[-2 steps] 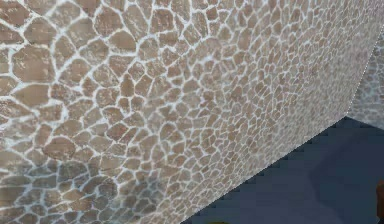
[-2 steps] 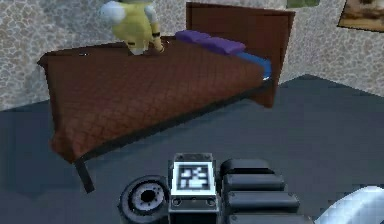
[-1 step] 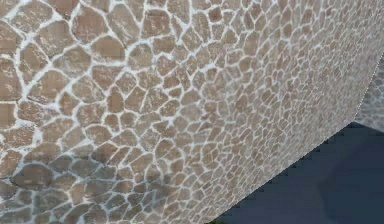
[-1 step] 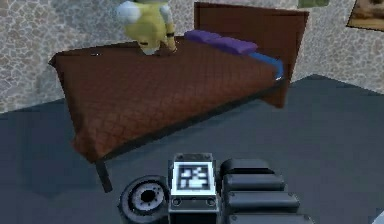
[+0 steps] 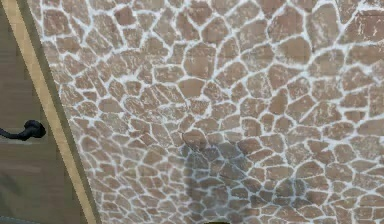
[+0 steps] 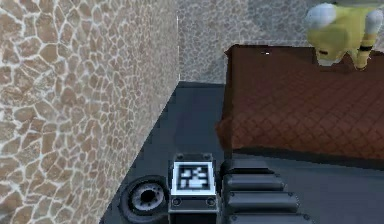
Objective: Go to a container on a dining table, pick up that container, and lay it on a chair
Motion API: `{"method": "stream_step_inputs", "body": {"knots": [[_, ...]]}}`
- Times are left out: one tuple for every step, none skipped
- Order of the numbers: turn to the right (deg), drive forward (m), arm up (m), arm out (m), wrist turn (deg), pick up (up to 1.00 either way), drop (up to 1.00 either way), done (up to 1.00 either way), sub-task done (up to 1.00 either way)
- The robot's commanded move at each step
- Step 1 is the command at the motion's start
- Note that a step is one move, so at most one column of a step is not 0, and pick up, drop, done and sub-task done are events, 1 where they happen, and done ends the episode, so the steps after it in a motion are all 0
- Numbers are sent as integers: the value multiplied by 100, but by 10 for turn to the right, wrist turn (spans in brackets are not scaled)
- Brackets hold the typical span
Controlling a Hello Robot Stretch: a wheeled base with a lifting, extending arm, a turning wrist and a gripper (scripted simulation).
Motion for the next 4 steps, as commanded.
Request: {"method": "stream_step_inputs", "body": {"knots": [[-30,0,0,0,0,0,0,0,0],[450,0,0,0,0,0,0,0,0],[-450,0,0,0,0,0,0,0,0],[450,0,0,0,0,0,0,0,0]]}}
